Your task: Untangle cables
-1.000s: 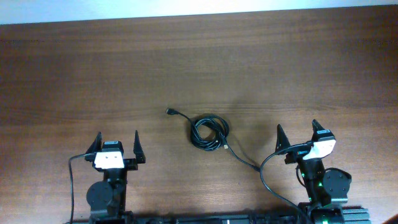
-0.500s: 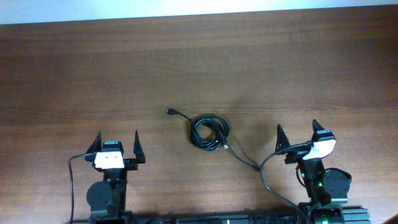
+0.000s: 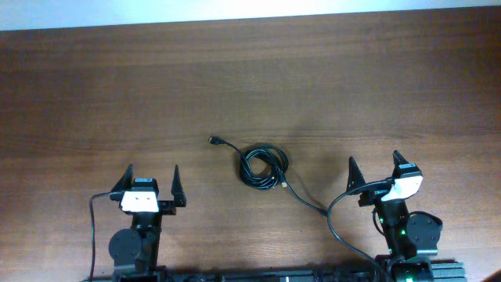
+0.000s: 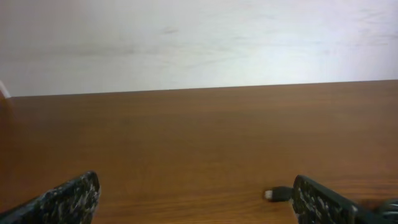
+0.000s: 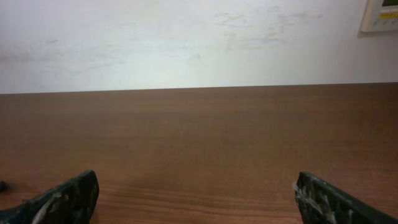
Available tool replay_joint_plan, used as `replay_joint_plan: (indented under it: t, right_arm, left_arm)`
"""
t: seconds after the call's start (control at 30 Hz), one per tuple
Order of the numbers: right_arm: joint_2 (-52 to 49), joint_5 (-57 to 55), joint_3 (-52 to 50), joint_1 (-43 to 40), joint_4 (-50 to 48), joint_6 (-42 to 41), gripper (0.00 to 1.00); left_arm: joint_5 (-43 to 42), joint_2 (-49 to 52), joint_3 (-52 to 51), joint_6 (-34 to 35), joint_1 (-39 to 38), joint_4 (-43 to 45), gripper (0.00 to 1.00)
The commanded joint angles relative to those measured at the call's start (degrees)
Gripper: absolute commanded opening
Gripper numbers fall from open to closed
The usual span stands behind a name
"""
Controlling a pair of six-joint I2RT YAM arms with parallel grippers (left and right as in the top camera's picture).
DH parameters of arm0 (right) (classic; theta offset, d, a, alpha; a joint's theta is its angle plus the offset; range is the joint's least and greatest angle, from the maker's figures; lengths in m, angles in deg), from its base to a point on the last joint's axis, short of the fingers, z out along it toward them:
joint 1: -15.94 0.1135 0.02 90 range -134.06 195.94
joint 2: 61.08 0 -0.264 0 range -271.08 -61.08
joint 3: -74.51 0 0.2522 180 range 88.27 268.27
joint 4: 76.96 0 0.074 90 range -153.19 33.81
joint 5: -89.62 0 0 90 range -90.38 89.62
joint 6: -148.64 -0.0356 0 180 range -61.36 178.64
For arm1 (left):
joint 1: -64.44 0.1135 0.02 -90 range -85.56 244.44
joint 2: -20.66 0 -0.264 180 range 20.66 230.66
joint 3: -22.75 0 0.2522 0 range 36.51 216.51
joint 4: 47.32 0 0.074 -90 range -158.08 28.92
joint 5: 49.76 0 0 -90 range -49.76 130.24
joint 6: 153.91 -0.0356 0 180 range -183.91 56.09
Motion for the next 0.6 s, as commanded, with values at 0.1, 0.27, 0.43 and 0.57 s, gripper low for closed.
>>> replay_joint_plan:
  t: [0.1,0.27,0.43,0.57]
  right_arm:
    - [0.26,0.92,-0.42,0.31,0.15,-0.66,0.99]
    - [0.26,0.92,-0.42,0.31,0.15,-0.66,0.99]
    - [0.26,0.92,-0.42,0.31,0.15,-0.66,0.99]
    - [0.26,0.92,-0.42,0.31,0.15,-0.66,0.99]
  left_arm:
    - [-4.09,-0.35,0.04,2.14,0.24,0.35,0.99]
    - [-4.09,-0.35,1.27,2.14,0.24,0.33,0.99]
    - [-5.05,-0.35,1.62,2.19,0.24,0.35,0.99]
    - [-5.44,-0.35,1.64,3.04,0.24,0.33,0.99]
